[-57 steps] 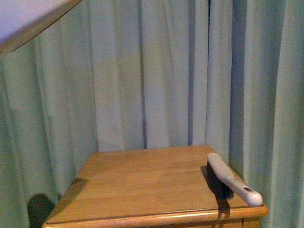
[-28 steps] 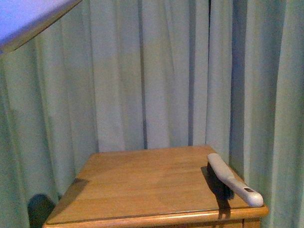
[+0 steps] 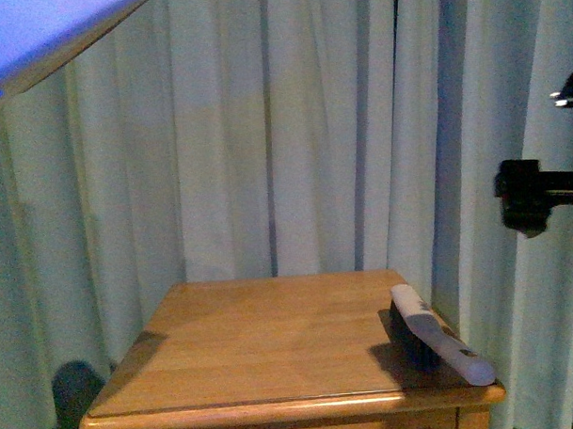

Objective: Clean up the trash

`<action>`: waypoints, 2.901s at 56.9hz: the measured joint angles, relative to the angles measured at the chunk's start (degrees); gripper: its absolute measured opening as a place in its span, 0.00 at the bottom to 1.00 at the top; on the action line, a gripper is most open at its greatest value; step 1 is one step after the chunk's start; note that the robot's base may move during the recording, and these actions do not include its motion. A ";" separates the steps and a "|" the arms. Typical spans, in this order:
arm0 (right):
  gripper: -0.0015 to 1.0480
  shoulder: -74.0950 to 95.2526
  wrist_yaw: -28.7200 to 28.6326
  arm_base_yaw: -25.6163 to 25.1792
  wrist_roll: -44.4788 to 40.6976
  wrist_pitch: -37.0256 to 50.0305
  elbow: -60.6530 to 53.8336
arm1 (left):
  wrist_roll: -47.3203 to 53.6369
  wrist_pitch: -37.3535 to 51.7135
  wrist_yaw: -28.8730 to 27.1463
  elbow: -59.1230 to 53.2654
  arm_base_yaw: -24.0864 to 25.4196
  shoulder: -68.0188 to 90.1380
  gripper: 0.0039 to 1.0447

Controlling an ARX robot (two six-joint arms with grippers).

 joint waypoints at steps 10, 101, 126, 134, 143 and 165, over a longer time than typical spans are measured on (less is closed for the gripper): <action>0.93 7.61 -1.36 3.69 5.46 -7.63 6.69 | 0.00 0.00 0.00 0.00 0.00 0.00 0.27; 0.21 23.04 -8.66 6.21 10.97 -5.55 11.65 | 0.00 0.00 0.00 0.00 0.00 0.00 0.27; 0.21 19.30 -5.92 5.35 7.41 -3.39 10.54 | 0.00 0.00 0.00 0.00 0.00 0.00 0.27; 0.21 12.31 -3.13 4.87 1.70 -0.33 10.51 | 0.00 0.00 0.00 0.00 0.00 0.00 0.27; 0.21 5.05 0.00 5.38 -4.28 3.72 8.74 | 0.00 0.00 0.00 0.00 0.00 0.00 0.27; 0.21 -19.52 20.59 16.74 -20.31 19.91 -10.21 | 0.00 0.00 0.00 0.00 0.00 0.00 0.27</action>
